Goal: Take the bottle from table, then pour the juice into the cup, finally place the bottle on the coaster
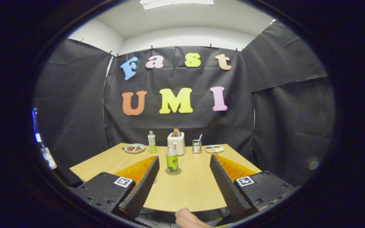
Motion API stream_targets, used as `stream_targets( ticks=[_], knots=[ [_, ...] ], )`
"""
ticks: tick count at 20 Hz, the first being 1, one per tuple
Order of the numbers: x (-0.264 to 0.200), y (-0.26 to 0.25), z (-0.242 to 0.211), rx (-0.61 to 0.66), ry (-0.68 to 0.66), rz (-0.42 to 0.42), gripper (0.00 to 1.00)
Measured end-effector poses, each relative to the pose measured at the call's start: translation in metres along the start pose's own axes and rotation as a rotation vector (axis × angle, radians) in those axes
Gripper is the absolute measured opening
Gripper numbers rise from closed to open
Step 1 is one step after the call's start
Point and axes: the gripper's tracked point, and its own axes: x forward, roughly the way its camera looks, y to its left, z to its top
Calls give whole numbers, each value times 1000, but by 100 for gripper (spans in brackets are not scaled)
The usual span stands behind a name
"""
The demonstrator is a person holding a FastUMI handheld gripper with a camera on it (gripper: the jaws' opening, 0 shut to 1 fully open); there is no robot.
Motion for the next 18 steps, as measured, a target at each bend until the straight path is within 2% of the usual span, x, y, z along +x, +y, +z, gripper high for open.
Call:
stream_targets(
  ticks=[6, 18],
  knots=[
    [-8, -19, -16, -7, -21, -53, 100],
    [-11, -14, -21, -19, -69, -16, 100]
  ],
)
